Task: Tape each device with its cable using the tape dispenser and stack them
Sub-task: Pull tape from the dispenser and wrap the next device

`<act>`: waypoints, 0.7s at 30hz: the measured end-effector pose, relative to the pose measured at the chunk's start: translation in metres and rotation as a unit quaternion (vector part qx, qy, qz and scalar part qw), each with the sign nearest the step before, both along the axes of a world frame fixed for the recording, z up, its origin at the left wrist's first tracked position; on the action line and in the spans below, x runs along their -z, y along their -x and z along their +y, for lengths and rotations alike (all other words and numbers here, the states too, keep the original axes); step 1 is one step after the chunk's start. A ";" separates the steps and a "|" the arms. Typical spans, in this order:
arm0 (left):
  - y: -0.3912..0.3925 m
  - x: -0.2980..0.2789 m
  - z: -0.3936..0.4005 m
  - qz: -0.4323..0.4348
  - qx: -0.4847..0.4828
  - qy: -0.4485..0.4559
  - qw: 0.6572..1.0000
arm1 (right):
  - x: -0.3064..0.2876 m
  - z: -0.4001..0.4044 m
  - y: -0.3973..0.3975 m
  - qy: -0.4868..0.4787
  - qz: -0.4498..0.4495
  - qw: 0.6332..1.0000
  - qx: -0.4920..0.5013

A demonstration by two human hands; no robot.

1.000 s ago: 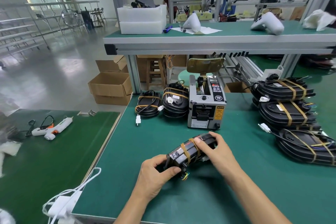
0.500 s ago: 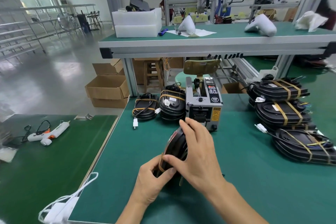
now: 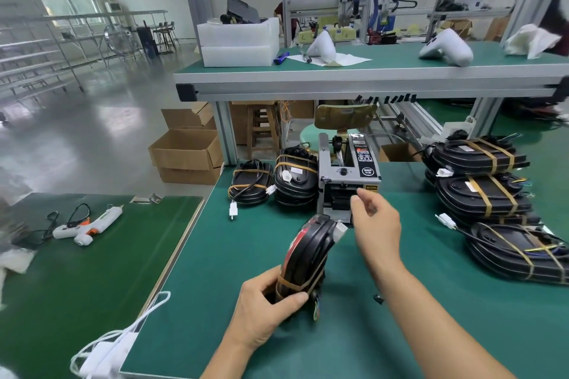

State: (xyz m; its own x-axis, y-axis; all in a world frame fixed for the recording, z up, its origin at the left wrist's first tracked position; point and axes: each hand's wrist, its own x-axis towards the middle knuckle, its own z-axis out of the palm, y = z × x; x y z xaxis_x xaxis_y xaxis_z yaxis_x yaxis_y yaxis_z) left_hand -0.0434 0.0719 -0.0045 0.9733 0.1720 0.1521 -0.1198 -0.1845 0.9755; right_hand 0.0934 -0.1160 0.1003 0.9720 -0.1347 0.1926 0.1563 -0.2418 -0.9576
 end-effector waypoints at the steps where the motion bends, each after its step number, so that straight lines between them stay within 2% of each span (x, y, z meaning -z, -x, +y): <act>1: 0.000 0.000 0.000 0.001 0.002 0.001 1.000 | 0.004 -0.001 -0.013 0.012 0.064 0.998 0.009; 4: 0.000 0.001 0.001 0.000 0.007 0.011 1.000 | 0.017 0.000 -0.036 0.049 0.131 0.990 0.010; 13: -0.001 0.004 0.001 0.005 0.006 0.033 0.999 | 0.022 0.020 -0.050 0.055 0.112 0.992 0.035; 17: -0.001 0.004 0.002 0.002 0.007 0.031 0.999 | 0.022 0.027 -0.055 0.019 0.130 0.989 0.062; 21: -0.001 0.002 0.002 -0.002 0.011 0.032 0.999 | 0.018 0.032 -0.062 -0.095 0.188 0.972 0.100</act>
